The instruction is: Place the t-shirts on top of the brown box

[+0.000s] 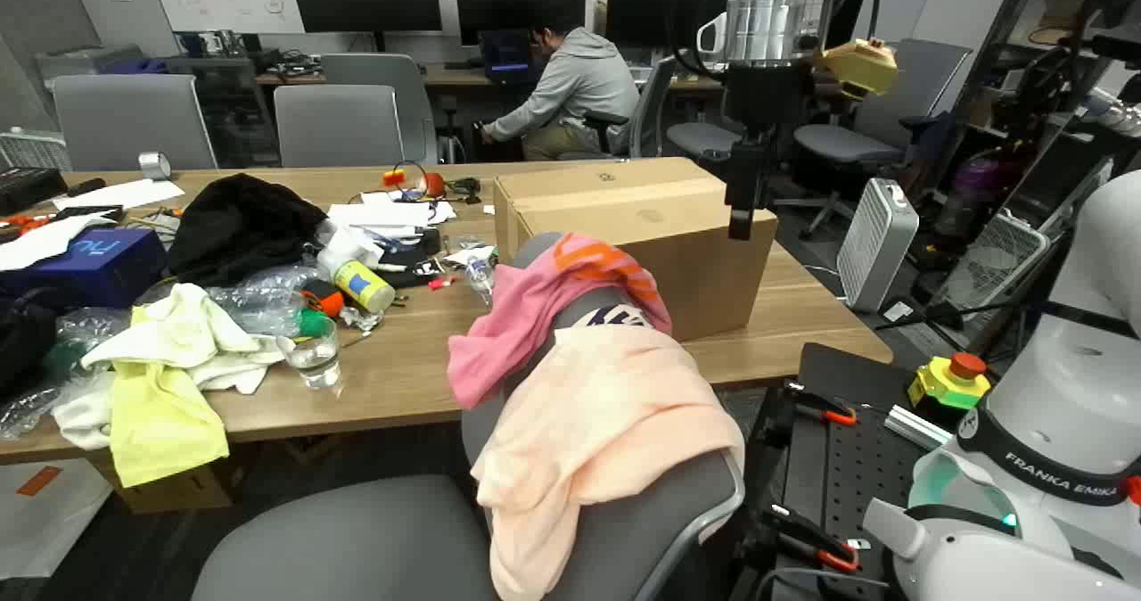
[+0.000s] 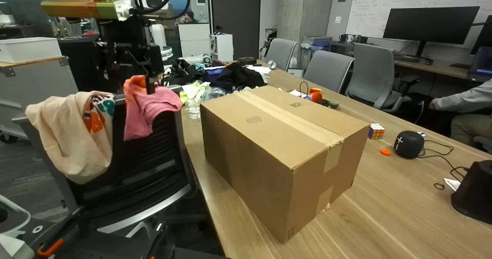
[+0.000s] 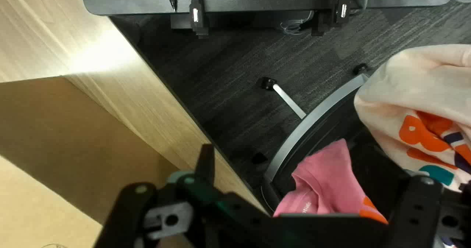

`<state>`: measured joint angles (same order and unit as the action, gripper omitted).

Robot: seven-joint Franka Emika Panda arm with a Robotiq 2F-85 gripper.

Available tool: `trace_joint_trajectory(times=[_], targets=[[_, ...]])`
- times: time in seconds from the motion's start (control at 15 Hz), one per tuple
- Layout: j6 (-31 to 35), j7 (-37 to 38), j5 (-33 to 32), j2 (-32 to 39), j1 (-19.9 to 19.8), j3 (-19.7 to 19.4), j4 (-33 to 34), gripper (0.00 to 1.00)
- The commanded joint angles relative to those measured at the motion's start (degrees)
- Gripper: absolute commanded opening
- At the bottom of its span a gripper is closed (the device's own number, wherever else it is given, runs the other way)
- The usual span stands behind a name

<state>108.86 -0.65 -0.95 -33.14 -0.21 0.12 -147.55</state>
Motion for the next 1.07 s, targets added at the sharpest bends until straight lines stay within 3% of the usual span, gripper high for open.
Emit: trace_joint_trajectory(times=[0.0, 0.53, 1.0], targets=[[-0.09, 0.05, -0.03, 0.01, 0.09, -0.07, 0.13, 1.0], [0.8, -0.15, 0.1, 0.56, 1.31, 1.12, -0.41, 1.0], [6.01, -0.62, 2.82, 2.7, 10.5, 7.74, -2.7, 1.0]])
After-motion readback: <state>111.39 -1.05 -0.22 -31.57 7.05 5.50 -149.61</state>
